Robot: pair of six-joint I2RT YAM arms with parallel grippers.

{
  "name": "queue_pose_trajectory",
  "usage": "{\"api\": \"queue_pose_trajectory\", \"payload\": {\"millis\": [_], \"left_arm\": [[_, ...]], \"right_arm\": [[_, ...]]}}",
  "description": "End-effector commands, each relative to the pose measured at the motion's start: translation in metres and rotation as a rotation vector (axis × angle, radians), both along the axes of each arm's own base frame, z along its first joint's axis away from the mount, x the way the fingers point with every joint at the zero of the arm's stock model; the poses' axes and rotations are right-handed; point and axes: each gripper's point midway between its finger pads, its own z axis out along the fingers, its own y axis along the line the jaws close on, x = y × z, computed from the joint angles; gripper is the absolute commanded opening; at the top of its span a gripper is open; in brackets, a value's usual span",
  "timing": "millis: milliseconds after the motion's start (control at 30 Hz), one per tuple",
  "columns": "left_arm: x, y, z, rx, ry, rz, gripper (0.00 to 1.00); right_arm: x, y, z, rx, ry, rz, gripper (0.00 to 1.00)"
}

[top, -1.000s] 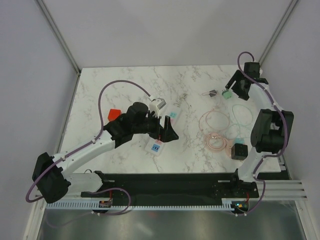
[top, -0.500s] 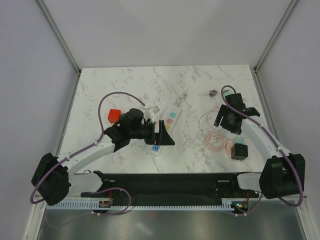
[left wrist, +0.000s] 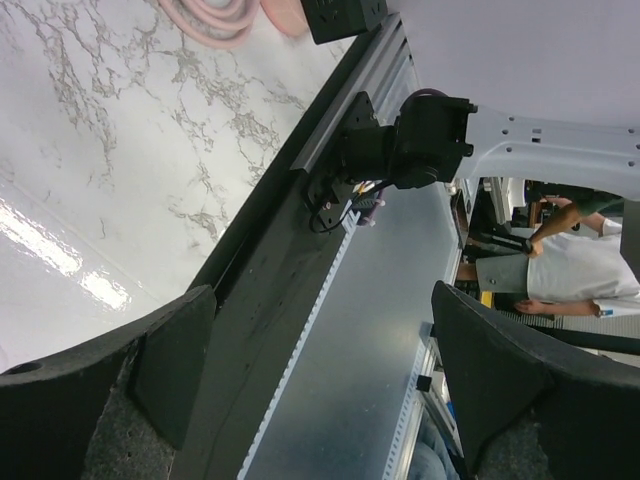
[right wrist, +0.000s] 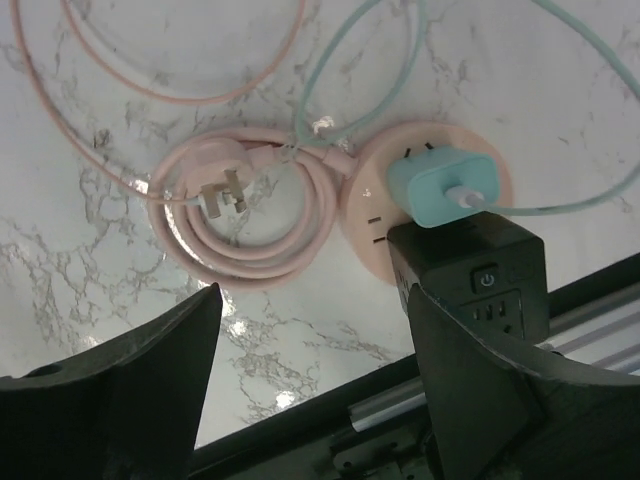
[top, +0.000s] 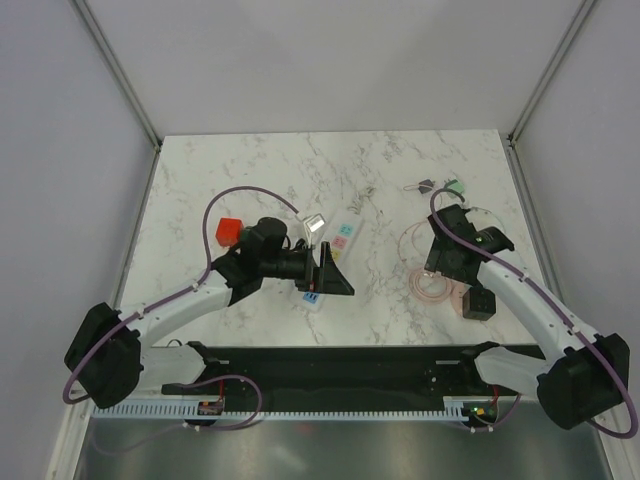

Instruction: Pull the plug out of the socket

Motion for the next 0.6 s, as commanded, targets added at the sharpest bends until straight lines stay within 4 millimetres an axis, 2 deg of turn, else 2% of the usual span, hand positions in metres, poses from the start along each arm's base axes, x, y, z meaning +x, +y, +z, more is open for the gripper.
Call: {"api": "queue_pose_trajectory", "payload": {"millis": [0, 200, 300, 433, 500, 567], "left_arm": [[-0.004, -0.006, 0.007, -0.04, 0.007, -0.041, 0.95], [-0.005, -0.006, 0.007, -0.041, 0.005, -0.051, 0.94], [-0.006, -0.007, 0.005, -0.041, 0.008, -0.053, 0.94], [-0.007, -0.008, 0.006, -0.052, 0.015, -0.062, 0.94], [-0.008, -0.008, 0.006, -0.053, 0.017, -0.069, 0.94], [-0.009, -0.008, 0.006, -0.055, 0.017, -0.072, 0.93]], "right_arm": [[-0.006, -0.029, 0.015, -0.083, -0.092, -0.212, 0.84], [-0.012, -0.057, 0.02, -0.092, -0.106, -0.338, 0.86], [-0.021, -0.083, 0.014, -0.057, -0.081, -0.438, 0.88], [-0.022, -0.092, 0.013, -0.022, -0.108, -0.481, 0.92], [-0.023, -0.098, 0.004, -0.016, -0.09, -0.518, 0.96], [-0.02, -0.094, -0.006, 0.018, -0.063, -0.492, 0.97]]}}
